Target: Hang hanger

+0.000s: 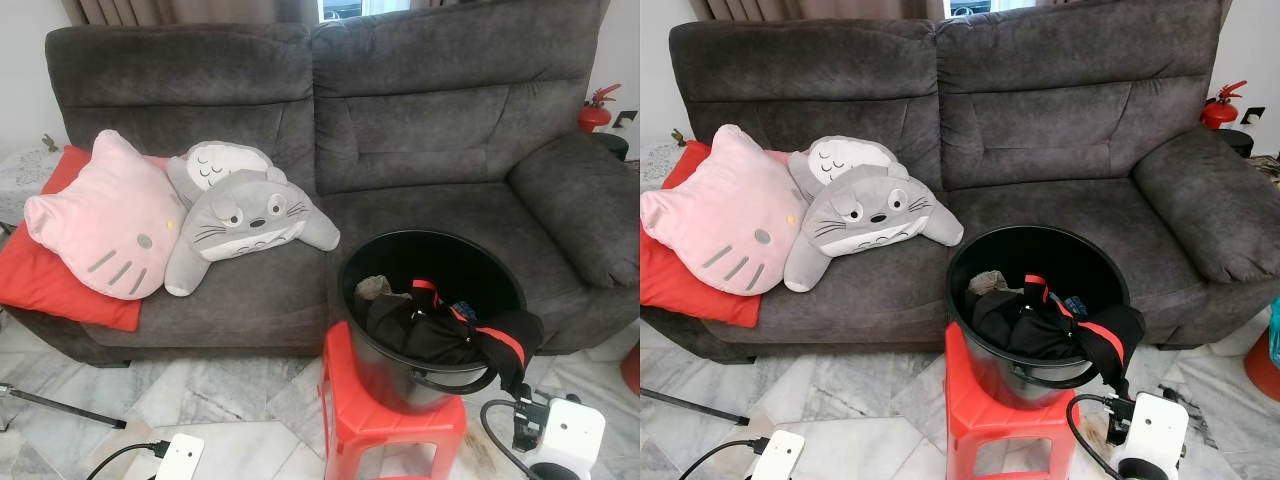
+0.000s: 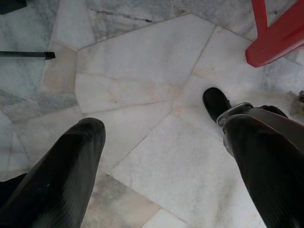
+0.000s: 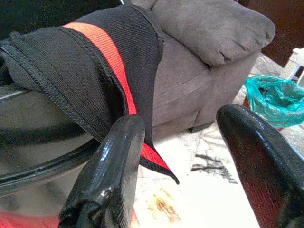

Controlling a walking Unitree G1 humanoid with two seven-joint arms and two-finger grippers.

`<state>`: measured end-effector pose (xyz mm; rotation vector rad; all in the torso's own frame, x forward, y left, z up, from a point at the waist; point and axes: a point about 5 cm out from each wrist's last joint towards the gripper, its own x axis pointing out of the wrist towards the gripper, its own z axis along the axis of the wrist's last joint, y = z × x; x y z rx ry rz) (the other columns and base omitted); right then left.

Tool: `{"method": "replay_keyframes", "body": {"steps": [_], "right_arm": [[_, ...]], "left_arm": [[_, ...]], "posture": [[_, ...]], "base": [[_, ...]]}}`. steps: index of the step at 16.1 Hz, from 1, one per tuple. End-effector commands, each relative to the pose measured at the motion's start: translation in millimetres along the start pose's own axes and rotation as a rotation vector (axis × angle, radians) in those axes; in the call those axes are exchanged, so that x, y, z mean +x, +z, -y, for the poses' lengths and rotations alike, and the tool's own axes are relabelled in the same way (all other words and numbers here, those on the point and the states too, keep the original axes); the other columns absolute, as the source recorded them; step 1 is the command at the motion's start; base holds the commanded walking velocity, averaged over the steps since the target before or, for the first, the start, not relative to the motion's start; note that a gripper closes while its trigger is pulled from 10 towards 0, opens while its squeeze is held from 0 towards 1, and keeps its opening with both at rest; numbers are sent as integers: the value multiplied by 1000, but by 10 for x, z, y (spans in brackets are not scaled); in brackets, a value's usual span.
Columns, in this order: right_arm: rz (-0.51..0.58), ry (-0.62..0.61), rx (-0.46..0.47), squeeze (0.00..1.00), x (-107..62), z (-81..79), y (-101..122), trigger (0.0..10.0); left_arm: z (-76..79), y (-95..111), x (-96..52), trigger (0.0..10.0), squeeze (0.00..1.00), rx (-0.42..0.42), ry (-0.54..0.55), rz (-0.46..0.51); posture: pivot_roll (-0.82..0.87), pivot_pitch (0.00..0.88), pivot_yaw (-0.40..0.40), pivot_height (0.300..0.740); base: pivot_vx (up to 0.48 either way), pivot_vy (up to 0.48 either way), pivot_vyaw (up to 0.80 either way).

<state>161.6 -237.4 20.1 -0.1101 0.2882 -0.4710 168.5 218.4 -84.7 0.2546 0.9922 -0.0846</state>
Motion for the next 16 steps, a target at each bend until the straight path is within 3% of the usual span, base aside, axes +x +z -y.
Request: {"method": "replay_keyframes", "body": {"steps": [1, 7, 16], "right_arm": [[-5, 19, -4, 0, 6, -16, -23, 10000], [12, 75, -20, 0, 12, -102, 10, 10000], [13, 39, -56, 0, 25, -63, 24, 10000]], "left_arm": [[-24, -28, -8, 10000, 0, 19, 7, -7], [-29, -31, -9, 10000, 0, 18, 8, -8], [-29, -37, -11, 10000, 0, 18, 9, -8]], "posture": [[-213, 0, 86, 740], [-212, 0, 86, 740], [-212, 0, 87, 740]], "base": [[0, 0, 0], [0, 0, 0], [0, 0, 0]]}}
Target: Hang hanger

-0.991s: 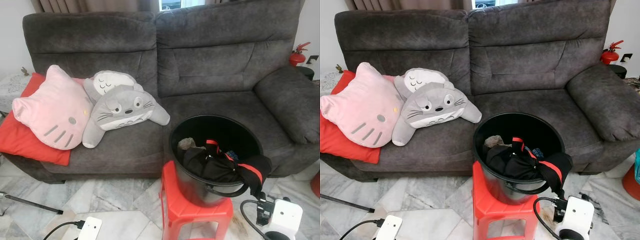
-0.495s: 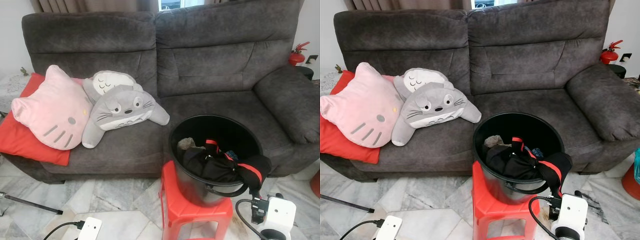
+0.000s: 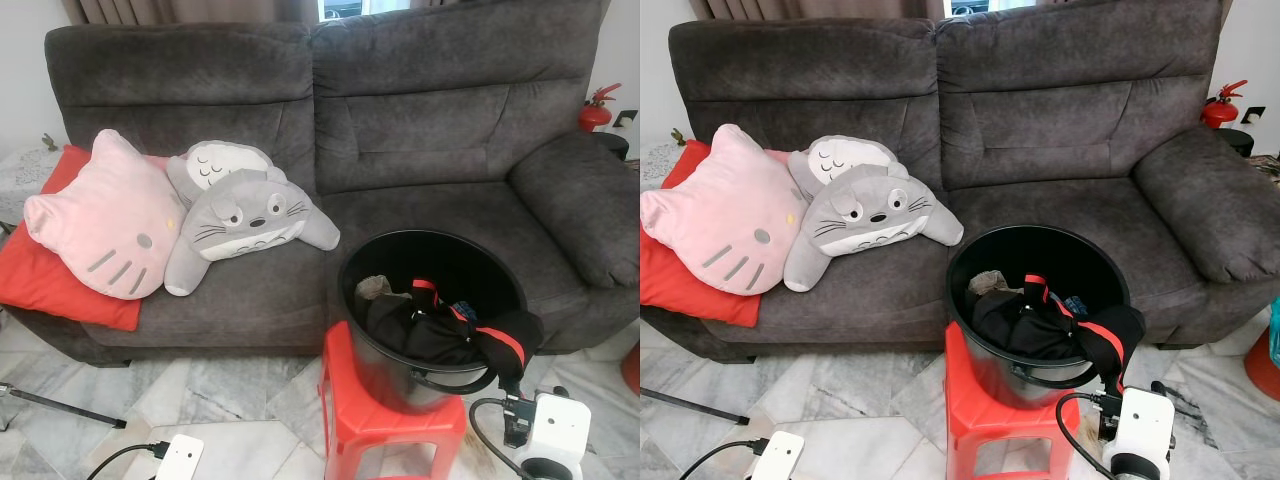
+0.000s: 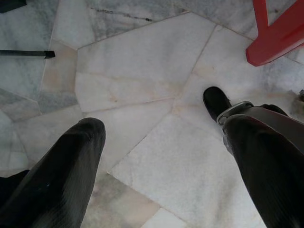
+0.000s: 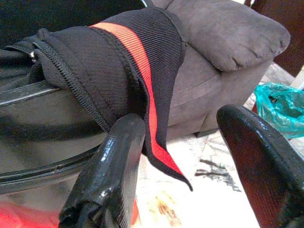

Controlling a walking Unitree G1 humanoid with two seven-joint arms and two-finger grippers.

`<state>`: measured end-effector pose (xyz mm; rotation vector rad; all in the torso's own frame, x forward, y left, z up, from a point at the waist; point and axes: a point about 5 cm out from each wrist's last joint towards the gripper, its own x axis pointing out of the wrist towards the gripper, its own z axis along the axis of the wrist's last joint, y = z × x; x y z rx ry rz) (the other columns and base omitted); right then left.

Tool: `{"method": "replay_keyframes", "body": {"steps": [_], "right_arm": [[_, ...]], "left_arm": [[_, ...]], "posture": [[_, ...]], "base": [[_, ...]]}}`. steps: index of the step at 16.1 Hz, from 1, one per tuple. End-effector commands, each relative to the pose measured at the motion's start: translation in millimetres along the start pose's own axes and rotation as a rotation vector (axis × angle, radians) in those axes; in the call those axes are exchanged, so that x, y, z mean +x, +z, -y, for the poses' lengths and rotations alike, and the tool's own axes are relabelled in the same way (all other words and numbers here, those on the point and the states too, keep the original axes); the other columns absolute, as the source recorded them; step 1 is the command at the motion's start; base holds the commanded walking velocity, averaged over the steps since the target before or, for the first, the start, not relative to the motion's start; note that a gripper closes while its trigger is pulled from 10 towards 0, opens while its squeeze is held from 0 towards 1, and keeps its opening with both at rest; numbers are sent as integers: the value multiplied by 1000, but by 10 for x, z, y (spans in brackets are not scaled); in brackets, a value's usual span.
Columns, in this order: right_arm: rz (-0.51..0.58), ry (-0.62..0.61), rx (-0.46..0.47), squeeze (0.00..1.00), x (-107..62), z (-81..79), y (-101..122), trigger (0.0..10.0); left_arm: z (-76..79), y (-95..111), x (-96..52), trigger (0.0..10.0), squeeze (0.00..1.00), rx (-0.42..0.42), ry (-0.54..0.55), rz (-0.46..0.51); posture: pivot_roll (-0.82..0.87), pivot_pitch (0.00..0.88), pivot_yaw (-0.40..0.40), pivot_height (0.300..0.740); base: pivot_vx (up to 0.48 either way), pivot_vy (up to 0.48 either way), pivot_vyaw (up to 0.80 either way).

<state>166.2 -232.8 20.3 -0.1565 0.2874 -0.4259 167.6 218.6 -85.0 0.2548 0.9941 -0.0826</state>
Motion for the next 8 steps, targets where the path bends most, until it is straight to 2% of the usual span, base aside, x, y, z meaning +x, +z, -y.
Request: {"method": "replay_keyframes", "body": {"steps": [1, 8], "right_arm": [[-4, -16, -14, 0, 12, 14, 1, 10000], [3, -36, -20, 0, 23, 34, 4, 10000]], "left_arm": [[-28, -29, -9, 10000, 0, 19, 8, -6], [-17, -17, -5, 10000, 0, 20, 4, -4]], "posture": [[-212, 0, 87, 740], [-212, 0, 87, 740]], "base": [[0, 0, 0], [0, 0, 0]]}}
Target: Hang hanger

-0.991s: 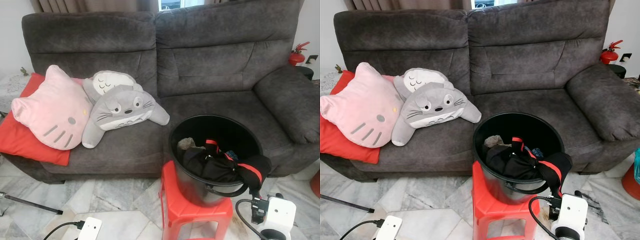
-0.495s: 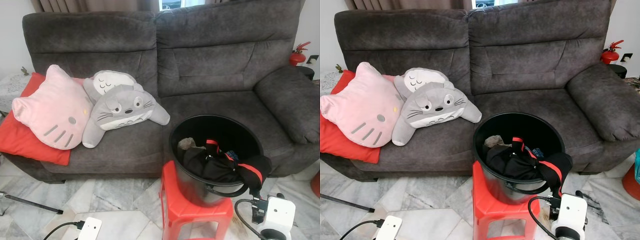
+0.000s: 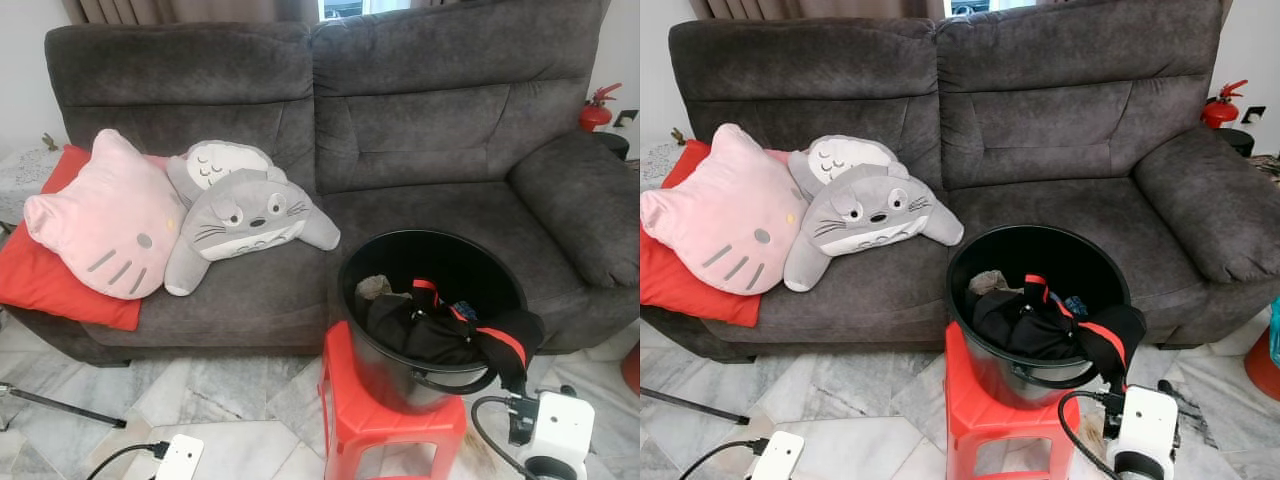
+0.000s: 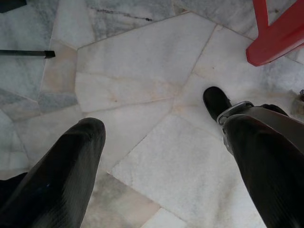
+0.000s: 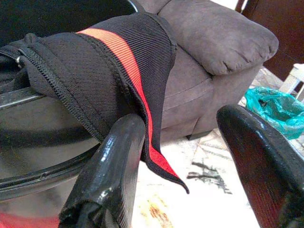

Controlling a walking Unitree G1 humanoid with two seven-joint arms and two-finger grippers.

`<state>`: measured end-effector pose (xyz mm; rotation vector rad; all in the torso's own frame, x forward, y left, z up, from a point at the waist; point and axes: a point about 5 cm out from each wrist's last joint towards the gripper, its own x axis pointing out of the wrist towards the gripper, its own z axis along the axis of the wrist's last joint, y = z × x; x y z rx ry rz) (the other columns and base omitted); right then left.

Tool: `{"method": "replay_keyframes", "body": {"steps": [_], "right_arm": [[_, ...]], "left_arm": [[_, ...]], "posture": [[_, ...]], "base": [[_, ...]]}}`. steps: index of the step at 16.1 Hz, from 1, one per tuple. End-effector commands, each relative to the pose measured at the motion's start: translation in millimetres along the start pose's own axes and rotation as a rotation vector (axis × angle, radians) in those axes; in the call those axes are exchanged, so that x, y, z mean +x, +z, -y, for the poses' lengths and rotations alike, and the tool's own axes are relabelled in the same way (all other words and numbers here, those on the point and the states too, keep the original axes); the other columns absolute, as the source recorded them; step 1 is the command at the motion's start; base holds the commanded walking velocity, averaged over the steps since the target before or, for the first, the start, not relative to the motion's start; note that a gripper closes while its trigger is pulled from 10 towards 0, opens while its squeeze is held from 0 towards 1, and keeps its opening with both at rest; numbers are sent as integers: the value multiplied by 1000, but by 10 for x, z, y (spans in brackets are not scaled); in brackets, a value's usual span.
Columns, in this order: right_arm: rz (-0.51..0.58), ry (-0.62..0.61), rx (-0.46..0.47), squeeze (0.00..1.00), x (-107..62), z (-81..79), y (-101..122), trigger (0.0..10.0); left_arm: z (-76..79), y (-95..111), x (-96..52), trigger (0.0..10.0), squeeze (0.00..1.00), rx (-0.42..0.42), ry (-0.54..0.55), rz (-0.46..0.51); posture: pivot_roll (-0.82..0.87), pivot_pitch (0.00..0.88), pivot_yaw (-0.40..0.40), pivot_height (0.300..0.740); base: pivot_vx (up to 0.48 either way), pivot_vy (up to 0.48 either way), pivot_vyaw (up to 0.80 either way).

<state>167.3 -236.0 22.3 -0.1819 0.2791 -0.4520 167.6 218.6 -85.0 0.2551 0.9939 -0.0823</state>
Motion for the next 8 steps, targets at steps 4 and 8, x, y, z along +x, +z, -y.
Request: {"method": "replay_keyframes", "body": {"steps": [4, 8], "right_arm": [[-26, -19, -33, 0, 83, -7, -55, 10000], [-9, -22, -33, 0, 107, -14, -22, 10000]], "left_arm": [[-19, -12, -5, 10000, 0, 22, 3, -2], [-27, -19, -7, 10000, 0, 26, 6, -4]], "posture": [[-211, 0, 88, 740], [-208, 0, 94, 740]], "base": [[0, 0, 0], [0, 0, 0]]}}
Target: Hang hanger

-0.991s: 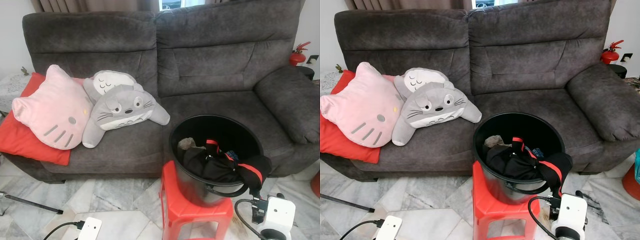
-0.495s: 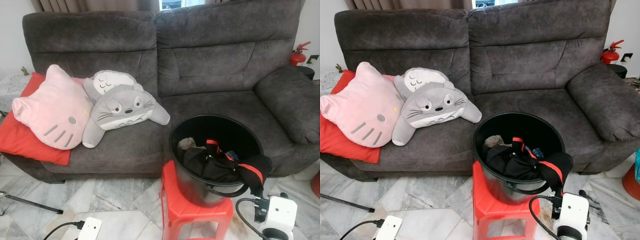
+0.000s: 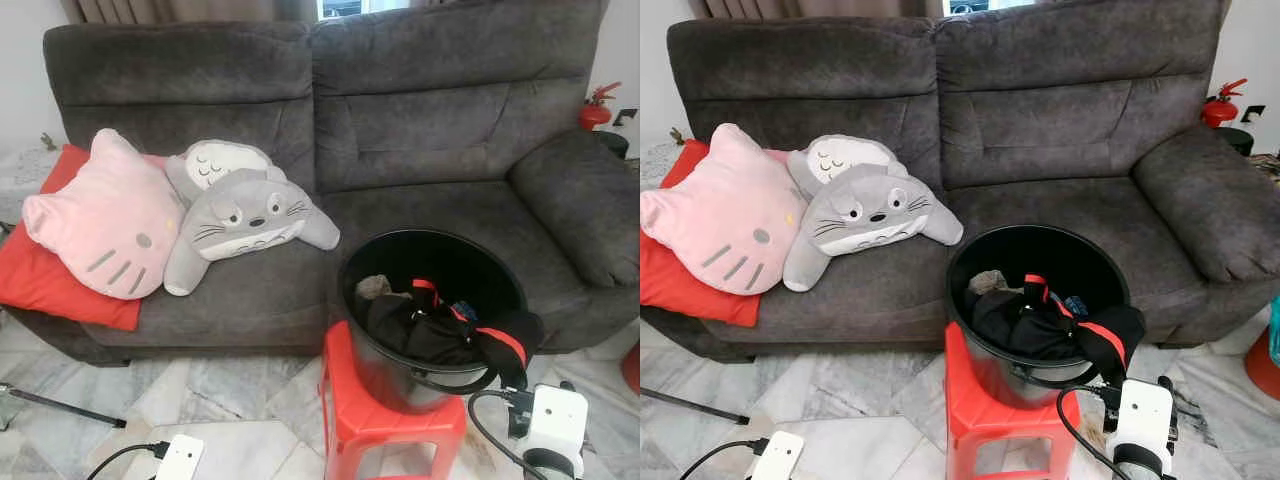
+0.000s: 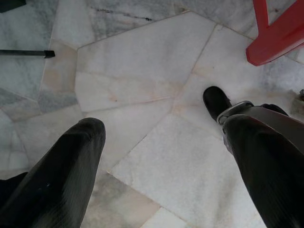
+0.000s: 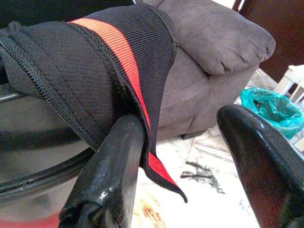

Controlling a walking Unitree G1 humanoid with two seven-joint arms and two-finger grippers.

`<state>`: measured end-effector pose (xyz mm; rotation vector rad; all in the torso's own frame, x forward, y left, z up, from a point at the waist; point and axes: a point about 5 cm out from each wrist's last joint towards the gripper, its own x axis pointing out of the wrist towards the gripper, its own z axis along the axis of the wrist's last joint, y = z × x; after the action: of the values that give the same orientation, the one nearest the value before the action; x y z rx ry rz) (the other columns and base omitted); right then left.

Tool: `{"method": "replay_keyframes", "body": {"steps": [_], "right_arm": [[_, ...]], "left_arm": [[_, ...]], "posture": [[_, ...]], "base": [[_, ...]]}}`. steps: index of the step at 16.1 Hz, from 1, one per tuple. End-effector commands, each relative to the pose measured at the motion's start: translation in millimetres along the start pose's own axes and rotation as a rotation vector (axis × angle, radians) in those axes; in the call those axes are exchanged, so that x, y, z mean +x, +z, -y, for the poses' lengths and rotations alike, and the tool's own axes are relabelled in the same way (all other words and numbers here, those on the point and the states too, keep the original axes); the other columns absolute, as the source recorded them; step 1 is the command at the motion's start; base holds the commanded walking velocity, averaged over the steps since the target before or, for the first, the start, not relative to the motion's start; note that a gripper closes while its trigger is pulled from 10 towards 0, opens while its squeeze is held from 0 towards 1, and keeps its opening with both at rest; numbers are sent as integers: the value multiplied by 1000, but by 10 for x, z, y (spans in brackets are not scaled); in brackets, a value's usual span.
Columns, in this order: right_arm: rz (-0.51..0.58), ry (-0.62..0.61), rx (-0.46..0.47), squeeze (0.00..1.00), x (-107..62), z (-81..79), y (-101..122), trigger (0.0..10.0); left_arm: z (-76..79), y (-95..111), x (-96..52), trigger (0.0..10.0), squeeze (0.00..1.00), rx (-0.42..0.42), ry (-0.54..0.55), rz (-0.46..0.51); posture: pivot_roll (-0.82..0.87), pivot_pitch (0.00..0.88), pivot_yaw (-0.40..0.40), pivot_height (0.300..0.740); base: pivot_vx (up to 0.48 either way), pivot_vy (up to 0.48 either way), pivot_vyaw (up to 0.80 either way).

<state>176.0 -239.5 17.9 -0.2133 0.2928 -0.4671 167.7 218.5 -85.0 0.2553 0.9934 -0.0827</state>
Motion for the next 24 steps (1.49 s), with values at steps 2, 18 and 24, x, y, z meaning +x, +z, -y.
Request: {"method": "replay_keyframes", "body": {"steps": [2, 18, 24], "right_arm": [[21, 0, 1, 0, 17, -5, 16, 10000], [-13, -77, -38, 0, 177, 112, 10, 10000], [-11, -75, -31, 0, 265, 88, 60, 10000]], "left_arm": [[-19, -16, -5, 10000, 0, 28, 4, -4], [-24, -14, -4, 10000, 0, 30, 10, -10], [-40, -31, -9, 10000, 0, 28, 14, -14]], "posture": [[-208, 0, 94, 740], [-201, 0, 95, 740], [-197, 1, 98, 740]], "base": [[0, 0, 0], [0, 0, 0], [0, 0, 0]]}}
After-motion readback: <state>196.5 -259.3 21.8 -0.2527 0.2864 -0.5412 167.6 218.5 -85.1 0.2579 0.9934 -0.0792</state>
